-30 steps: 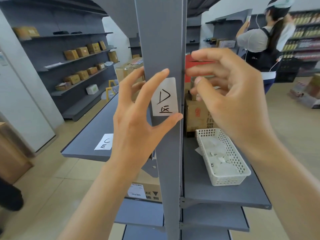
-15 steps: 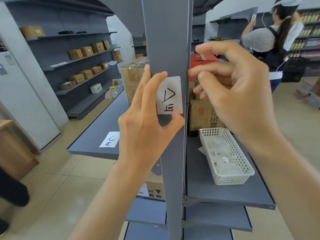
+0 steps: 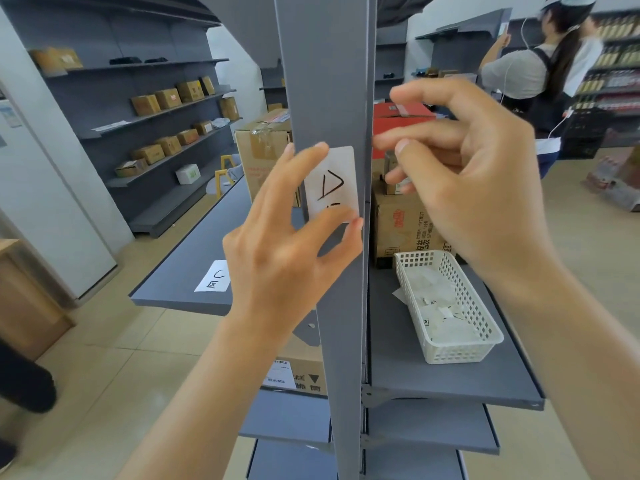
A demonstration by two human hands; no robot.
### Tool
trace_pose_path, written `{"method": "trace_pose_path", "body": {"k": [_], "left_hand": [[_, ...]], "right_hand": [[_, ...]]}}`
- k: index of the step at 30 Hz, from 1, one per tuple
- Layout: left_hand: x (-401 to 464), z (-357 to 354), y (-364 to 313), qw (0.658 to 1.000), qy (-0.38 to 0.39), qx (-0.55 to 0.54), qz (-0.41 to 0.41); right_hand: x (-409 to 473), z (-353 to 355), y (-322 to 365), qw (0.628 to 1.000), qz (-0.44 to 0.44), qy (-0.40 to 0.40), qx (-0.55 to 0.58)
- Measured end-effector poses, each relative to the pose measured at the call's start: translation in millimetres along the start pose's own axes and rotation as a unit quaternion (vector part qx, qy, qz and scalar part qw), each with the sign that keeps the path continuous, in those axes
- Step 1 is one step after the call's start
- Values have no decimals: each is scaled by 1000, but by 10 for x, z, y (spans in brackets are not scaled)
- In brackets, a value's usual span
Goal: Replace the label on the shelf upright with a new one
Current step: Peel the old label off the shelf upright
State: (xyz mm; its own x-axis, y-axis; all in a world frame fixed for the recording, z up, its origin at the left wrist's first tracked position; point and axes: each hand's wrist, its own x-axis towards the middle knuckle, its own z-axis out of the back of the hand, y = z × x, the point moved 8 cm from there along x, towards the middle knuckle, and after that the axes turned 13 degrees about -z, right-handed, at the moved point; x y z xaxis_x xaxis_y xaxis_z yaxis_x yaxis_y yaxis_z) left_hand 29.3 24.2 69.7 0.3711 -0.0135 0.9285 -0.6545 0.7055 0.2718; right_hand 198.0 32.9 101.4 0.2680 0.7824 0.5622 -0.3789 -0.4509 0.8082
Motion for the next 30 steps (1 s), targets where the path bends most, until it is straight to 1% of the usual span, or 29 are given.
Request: {"method": "trace_pose_path", "body": {"k": [2,4,6,10,13,20,24,26,28,30], "left_hand": [[27,24,-67,999,-16,35,-33],[29,33,-120,996,-31,66,-47],[6,39,-135,995,-46,79,-44],[-19,44,-121,995,-62,71,-30],[15,27,-151,995,-55,78,-20],[11,-102,-168,995,-10,94,19],[-65,-151,-67,995,5,70,69],[-101,-100,15,994,-10,43,99],[-131,-66,42,994,-26,12,106],[-143,-89,8,994,-17,-7,106]], "right_hand": [[-1,5,11,1000,3,-2,-4],[-5,10,23,1000,6,-3,-7],[-5,12,33,1000,9,-4,-5],[2,22,29,1000,7,-3,-1],[1,18,21,1000,7,-3,1],[-43,7,-11,1000,-3,13,14],[-79,35,-76,999,-24,24,18],[-91,48,-105,999,-35,31,24],[-94,53,-110,998,-38,35,27],[-95,58,-98,998,-37,35,29]]}}
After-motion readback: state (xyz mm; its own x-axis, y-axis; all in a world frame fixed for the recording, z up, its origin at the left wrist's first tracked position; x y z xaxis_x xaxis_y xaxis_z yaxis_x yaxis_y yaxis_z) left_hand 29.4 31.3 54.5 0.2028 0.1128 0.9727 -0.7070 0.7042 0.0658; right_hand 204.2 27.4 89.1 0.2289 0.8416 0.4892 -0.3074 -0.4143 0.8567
